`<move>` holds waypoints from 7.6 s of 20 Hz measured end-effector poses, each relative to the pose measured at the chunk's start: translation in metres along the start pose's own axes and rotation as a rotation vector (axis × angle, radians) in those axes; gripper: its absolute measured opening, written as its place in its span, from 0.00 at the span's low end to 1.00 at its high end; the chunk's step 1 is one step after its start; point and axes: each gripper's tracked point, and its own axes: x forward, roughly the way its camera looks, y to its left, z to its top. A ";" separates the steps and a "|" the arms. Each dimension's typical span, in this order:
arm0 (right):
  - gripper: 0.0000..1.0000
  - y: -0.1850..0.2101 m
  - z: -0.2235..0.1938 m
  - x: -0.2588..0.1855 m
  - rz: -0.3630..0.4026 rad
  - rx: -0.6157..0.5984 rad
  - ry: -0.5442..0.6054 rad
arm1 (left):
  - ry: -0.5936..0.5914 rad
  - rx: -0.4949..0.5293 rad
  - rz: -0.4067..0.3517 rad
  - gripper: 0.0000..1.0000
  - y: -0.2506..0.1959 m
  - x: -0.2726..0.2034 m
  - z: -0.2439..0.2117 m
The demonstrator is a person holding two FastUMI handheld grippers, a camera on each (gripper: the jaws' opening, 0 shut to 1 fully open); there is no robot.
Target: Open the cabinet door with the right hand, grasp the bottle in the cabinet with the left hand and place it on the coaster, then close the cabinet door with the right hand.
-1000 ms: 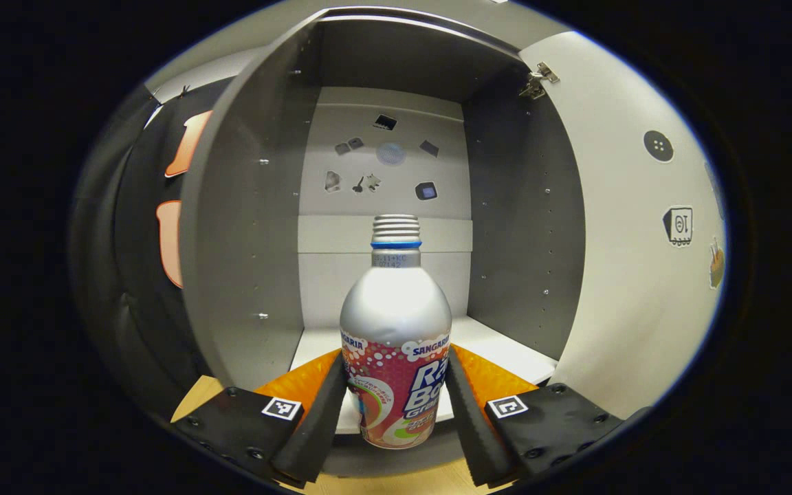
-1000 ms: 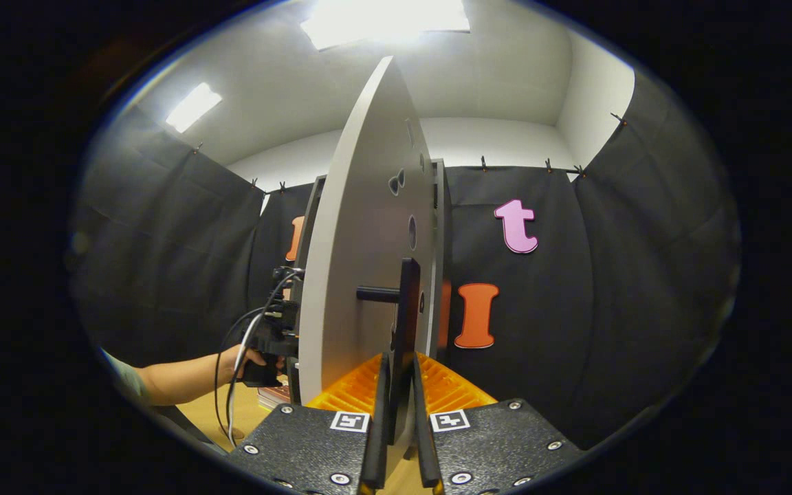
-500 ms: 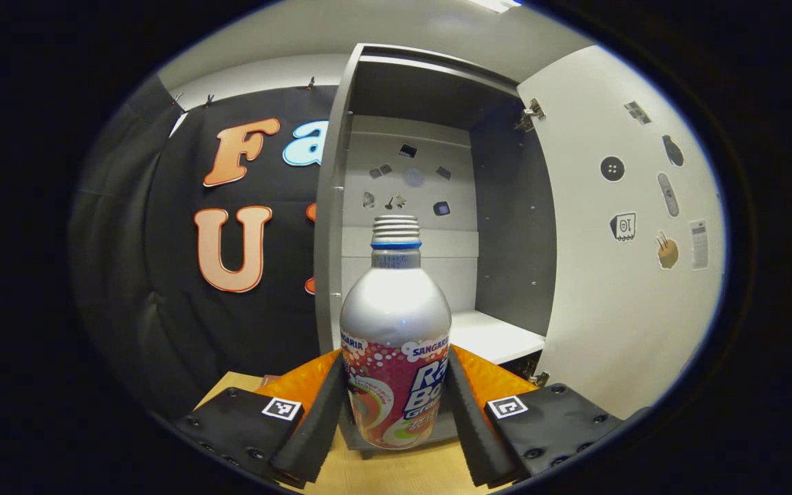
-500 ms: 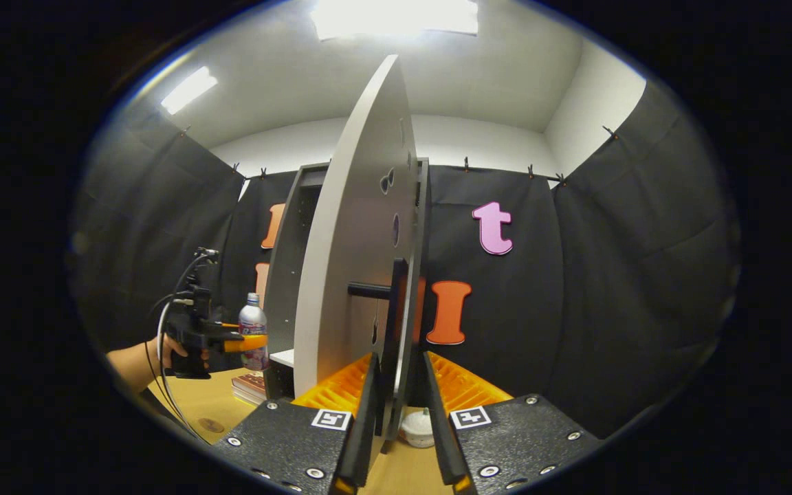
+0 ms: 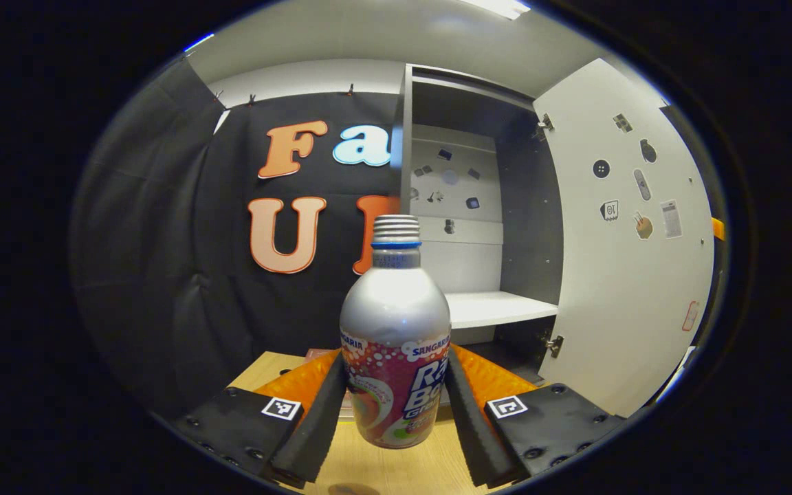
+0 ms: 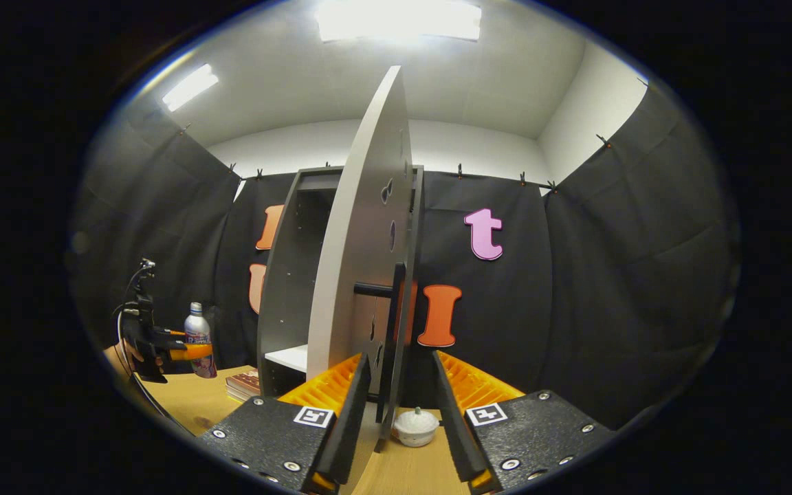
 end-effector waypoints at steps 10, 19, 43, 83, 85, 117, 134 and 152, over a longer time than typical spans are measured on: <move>0.82 -0.006 0.002 -0.008 -0.023 0.047 -0.037 | 0.017 0.051 0.048 0.83 0.030 -0.057 -0.070; 0.82 -0.005 0.006 -0.013 -0.020 0.053 -0.074 | 0.065 -0.004 0.085 0.82 0.046 -0.059 -0.155; 0.82 -0.007 0.009 -0.005 -0.028 0.091 -0.081 | 0.116 -0.009 0.124 0.85 0.043 -0.071 -0.257; 0.85 -0.014 0.011 -0.024 0.023 0.081 -0.050 | 0.147 0.103 0.130 0.96 0.040 -0.105 -0.109; 0.90 -0.023 0.016 -0.026 0.002 0.065 -0.057 | 0.145 0.075 0.123 0.96 0.038 -0.103 -0.094; 0.82 0.014 0.004 0.001 0.227 0.114 0.136 | 0.065 0.094 0.009 0.96 0.004 -0.061 0.062; 0.83 0.068 0.008 0.019 0.476 0.197 0.072 | 0.031 0.089 0.017 0.96 0.022 -0.052 0.071; 0.90 0.086 -0.001 0.024 0.553 0.227 0.068 | 0.020 0.041 0.076 0.96 0.062 -0.053 0.063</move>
